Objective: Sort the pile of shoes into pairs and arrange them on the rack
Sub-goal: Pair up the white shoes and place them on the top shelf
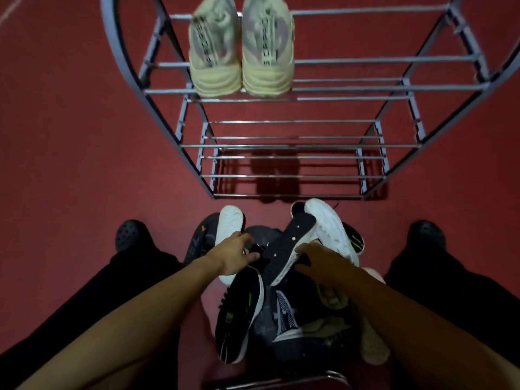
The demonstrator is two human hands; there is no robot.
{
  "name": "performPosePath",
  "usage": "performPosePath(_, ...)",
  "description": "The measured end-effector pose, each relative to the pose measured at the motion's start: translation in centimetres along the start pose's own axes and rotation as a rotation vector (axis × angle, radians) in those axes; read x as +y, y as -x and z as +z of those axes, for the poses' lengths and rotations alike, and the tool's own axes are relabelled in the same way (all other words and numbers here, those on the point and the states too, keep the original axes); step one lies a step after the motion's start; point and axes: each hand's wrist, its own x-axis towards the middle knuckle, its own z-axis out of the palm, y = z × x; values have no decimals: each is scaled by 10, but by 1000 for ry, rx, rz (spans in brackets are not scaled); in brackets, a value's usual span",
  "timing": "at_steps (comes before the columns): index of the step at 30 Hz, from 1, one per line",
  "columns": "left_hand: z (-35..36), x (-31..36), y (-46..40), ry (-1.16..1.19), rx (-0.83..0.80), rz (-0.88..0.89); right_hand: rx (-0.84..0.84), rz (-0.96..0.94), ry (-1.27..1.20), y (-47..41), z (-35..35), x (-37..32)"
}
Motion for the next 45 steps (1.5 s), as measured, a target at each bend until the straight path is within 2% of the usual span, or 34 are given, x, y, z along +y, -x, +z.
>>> performPosePath(5, 44, -4, -49, 81, -48, -56, 47, 50, -86, -30, 24, 32)
performPosePath(11, 83, 16, -101, 237, -78, -163, 173, 169, -579, -53, 50, 65)
performPosePath(14, 102, 22, -118, 168, -104, -227, 197, 216, -678, -63, 59, 75)
performPosePath(17, 115, 19, -124, 103, -30, -224, 207, 239, -729, -70, 63, 83)
performPosePath(20, 106, 5, -122, 341, 6, -192, 276, 205, -741, -72, 61, 85)
performPosePath(22, 91, -6, -117, 707, -73, -203, 346, 195, -774, -72, 58, 84)
performPosePath(24, 73, -16, -107, 1049, -240, -246, 391, 195, -830, -73, 55, 83)
performPosePath(27, 48, -30, -93, 1271, -461, -337, 426, 61, -840, -73, 51, 73)
performPosePath(30, 28, -45, -82, 1308, -586, -407, 454, -69, -602, -71, 49, 64)
performPosePath(32, 17, -53, -74, 1280, -680, -428, 391, -123, -488, -68, 43, 59)
performPosePath(34, 9, -56, -63, 1226, -735, -440, 265, -161, -624, -63, 35, 48)
performPosePath(36, 9, -58, -59, 1200, -668, -458, 156, -136, -787, -58, 27, 44)
performPosePath(37, 9, -62, -57, 1187, -612, -461, 124, -135, -774, -57, 25, 42)
performPosePath(38, 7, -64, -54, 1173, -634, -467, 93, -147, -718, -55, 25, 41)
performPosePath(40, 5, -68, -48, 1179, -787, -471, 60, -149, -616, -49, 29, 40)
performPosePath(42, 7, -77, -46, 1246, -717, -527, 87, -102, -704, -46, 38, 43)
performPosePath(43, 10, -82, -47, 1311, -615, -557, 106, -56, -744, -45, 44, 45)
performPosePath(45, 18, -88, -52, 1378, -281, -584, 199, 63, -761, -44, 55, 47)
